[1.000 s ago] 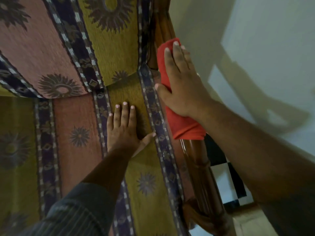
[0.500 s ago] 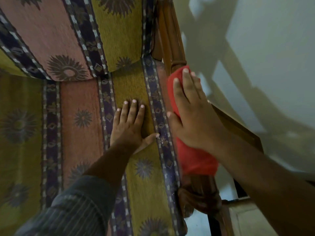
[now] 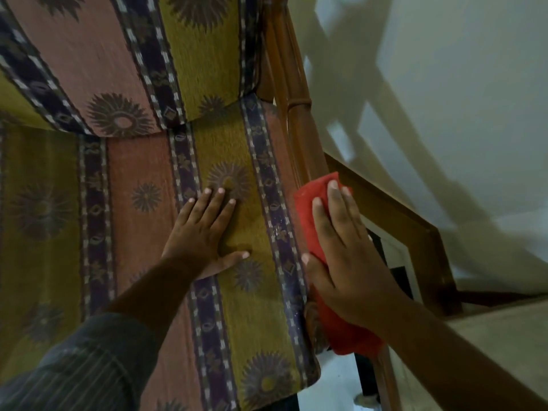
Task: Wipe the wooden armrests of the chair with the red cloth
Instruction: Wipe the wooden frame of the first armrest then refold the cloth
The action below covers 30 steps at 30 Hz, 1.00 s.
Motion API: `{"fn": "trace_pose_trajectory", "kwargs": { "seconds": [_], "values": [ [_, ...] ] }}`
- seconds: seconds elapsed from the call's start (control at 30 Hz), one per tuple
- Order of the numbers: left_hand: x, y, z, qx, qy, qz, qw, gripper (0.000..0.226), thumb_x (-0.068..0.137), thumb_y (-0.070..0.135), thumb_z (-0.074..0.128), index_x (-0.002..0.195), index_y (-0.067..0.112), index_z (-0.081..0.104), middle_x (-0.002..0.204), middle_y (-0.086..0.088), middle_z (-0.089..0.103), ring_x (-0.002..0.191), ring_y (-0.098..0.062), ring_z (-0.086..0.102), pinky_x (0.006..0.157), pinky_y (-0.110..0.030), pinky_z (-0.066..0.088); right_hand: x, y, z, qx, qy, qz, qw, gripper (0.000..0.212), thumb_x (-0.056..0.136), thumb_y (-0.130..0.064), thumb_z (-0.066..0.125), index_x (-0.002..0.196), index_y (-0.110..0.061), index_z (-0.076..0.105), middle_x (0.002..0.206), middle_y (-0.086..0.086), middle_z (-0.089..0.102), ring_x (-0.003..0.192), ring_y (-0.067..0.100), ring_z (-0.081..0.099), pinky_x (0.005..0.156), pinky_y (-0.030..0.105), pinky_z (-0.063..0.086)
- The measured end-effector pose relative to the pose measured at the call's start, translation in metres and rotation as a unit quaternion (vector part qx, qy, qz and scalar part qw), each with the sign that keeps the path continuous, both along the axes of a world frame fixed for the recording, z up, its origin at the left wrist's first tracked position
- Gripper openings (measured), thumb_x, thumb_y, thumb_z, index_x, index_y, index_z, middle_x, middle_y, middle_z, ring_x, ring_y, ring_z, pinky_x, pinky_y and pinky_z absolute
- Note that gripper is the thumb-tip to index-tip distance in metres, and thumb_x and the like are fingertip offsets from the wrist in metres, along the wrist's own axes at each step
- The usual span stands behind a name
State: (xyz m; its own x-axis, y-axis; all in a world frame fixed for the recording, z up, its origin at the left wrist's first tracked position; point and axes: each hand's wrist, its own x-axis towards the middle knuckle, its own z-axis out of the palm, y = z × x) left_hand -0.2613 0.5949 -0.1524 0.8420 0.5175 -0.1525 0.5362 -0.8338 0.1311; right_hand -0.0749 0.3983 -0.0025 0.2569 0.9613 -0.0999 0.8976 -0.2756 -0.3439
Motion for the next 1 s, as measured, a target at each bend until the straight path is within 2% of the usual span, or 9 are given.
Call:
{"fn": "trace_pose_trajectory", "kwargs": {
  "seconds": [0.13,0.3,0.5,0.63,0.7,0.77,0.83,0.9,1.0],
  "values": [
    [0.0,-0.004,0.0,0.008,-0.007,0.003,1.0,0.11,0.078,0.091,0.014,0.158,0.016,0.015,0.166,-0.012,0.012,0.154,-0.033,0.008,0.122,-0.055,0.014,0.013,0.041,0.001,-0.001,-0.035,-0.004,0.999,0.068,0.103,-0.036,0.036,0.158,-0.009,0.006,0.167,0.015,-0.006,0.154,0.03,-0.01,0.124,0.051,0.015],
    [-0.001,-0.005,-0.006,0.025,-0.009,0.004,1.0,0.11,0.077,0.092,0.016,0.158,0.017,0.014,0.167,-0.012,0.011,0.154,-0.033,0.008,0.122,-0.055,0.014,0.03,0.084,0.0,0.008,-0.022,-0.033,0.999,0.067,0.104,-0.037,0.035,0.158,-0.012,0.004,0.168,0.013,-0.008,0.154,0.03,-0.008,0.123,0.046,0.012],
    [0.0,-0.004,-0.001,-0.006,0.0,0.019,1.0,0.111,0.076,0.093,0.017,0.158,0.018,0.014,0.167,-0.011,0.011,0.154,-0.032,0.007,0.122,-0.054,0.013,0.002,0.012,-0.003,0.014,0.057,-0.066,0.996,0.071,0.102,-0.047,0.026,0.158,-0.02,-0.008,0.167,0.001,-0.02,0.153,0.018,-0.018,0.123,0.047,0.006],
    [0.013,-0.012,0.022,-0.087,0.054,0.077,0.992,0.11,0.073,0.093,0.019,0.158,0.025,-0.001,0.167,-0.007,-0.009,0.153,-0.028,-0.011,0.124,-0.05,0.001,-0.001,0.007,0.0,0.009,0.057,-0.065,0.996,0.071,0.1,-0.054,0.023,0.156,-0.028,-0.011,0.164,-0.005,-0.025,0.152,0.015,-0.019,0.12,0.04,0.001],
    [0.028,-0.031,0.051,-0.239,-0.023,0.168,0.956,0.1,0.074,0.092,0.027,0.154,0.032,0.024,0.166,-0.005,0.018,0.152,-0.027,0.017,0.123,-0.044,0.02,0.0,0.01,0.006,0.041,0.148,-0.147,0.977,0.071,0.096,-0.064,0.022,0.155,-0.039,-0.009,0.165,-0.01,-0.017,0.152,0.014,-0.001,0.117,0.042,0.019],
    [0.039,-0.063,0.089,-0.411,-0.215,0.285,0.839,0.088,0.071,0.094,0.03,0.128,0.035,0.062,0.131,0.009,0.063,0.118,0.002,0.058,0.096,-0.017,0.046,0.004,0.003,0.012,0.096,0.218,-0.341,0.909,0.072,0.092,-0.073,0.023,0.154,-0.04,0.01,0.166,-0.003,0.014,0.144,0.018,0.03,0.105,0.044,0.039],
    [0.052,-0.104,0.118,-0.504,-0.288,0.321,0.749,0.077,0.074,0.092,0.035,0.097,0.03,0.073,0.089,0.011,0.074,0.078,0.011,0.064,0.072,-0.011,0.048,0.006,-0.009,0.016,0.055,0.197,-0.446,0.871,0.074,0.087,-0.078,0.023,0.135,-0.028,0.049,0.136,0.005,0.057,0.113,0.013,0.058,0.082,0.033,0.048],
    [0.064,-0.135,0.144,-0.529,-0.261,0.314,0.744,0.066,0.081,0.084,0.039,0.08,0.024,0.066,0.068,-0.001,0.066,0.061,-0.001,0.061,0.058,-0.017,0.048,-0.002,-0.018,0.018,-0.015,0.196,-0.433,0.88,0.064,0.084,-0.079,0.023,0.095,-0.028,0.06,0.091,-0.004,0.067,0.077,0.006,0.063,0.061,0.021,0.04],
    [0.078,-0.148,0.158,-0.484,-0.226,0.342,0.773,0.038,0.095,0.058,0.048,0.077,0.025,0.056,0.068,0.006,0.057,0.061,-0.008,0.056,0.058,-0.024,0.045,-0.017,-0.023,0.019,0.005,0.218,-0.425,0.879,0.04,0.093,-0.064,0.032,0.082,-0.031,0.052,0.077,-0.007,0.061,0.067,0.005,0.059,0.057,0.02,0.038]
  ]
}}
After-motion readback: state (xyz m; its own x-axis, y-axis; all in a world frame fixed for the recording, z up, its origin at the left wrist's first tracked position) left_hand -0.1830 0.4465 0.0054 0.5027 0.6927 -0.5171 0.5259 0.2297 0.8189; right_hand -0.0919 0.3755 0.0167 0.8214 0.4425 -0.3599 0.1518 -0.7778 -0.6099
